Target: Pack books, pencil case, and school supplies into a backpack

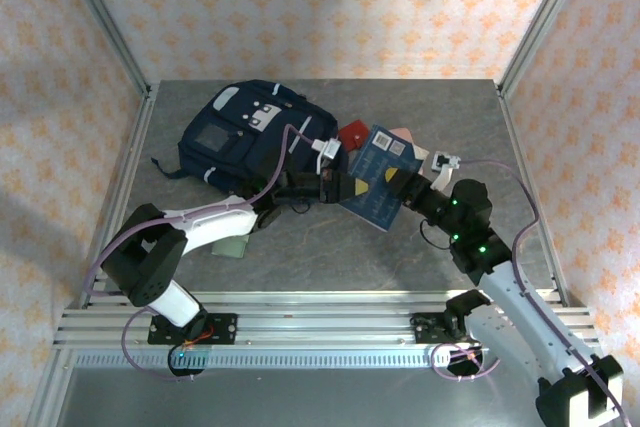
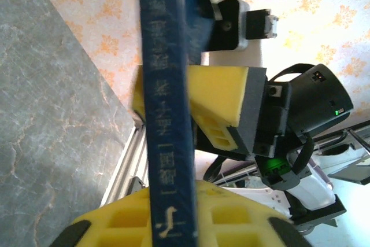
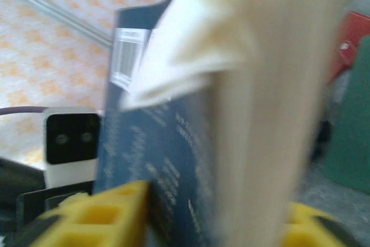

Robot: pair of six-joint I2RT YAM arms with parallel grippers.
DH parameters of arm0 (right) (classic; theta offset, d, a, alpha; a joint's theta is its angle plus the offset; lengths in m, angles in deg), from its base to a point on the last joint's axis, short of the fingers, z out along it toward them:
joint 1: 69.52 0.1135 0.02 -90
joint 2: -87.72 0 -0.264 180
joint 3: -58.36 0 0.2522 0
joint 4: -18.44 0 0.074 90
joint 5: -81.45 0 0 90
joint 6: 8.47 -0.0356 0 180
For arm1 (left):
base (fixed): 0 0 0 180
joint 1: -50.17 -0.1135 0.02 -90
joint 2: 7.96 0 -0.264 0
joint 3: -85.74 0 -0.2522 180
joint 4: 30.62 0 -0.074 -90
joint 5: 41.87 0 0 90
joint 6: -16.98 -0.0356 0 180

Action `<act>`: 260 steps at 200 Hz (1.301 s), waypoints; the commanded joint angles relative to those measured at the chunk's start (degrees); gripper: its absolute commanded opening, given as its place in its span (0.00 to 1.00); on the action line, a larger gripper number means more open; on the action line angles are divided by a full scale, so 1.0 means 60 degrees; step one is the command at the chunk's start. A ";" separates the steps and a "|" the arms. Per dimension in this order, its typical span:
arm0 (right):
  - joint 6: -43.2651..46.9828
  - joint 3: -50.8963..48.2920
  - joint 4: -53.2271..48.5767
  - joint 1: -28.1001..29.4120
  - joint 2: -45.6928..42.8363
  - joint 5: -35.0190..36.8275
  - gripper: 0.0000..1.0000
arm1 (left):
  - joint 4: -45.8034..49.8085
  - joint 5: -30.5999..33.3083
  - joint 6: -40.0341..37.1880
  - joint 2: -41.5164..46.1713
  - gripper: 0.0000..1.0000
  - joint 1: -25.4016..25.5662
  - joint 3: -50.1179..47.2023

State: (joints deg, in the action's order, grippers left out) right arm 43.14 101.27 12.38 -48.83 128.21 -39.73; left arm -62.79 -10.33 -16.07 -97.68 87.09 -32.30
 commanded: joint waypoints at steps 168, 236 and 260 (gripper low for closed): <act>1.3549 0.0015 0.2146 0.6301 0.0918 1.0323 0.00 | 0.5704 0.0399 -0.1642 0.0174 0.53 -0.3487 0.2069; 1.8532 -0.1012 0.5275 0.8549 0.1754 1.2291 0.00 | 0.4667 -0.1063 -0.0957 0.0295 0.54 -0.3474 0.1673; 1.9428 -0.1130 0.5868 0.8796 0.1972 1.2177 0.00 | 0.4263 -0.1510 -0.0790 0.0491 0.55 -0.3308 0.1255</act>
State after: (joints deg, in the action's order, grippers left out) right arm 148.93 94.82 37.43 2.62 139.60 30.08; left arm -32.96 -14.19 -22.61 -96.69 66.57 -22.50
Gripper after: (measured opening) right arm 0.120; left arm 0.548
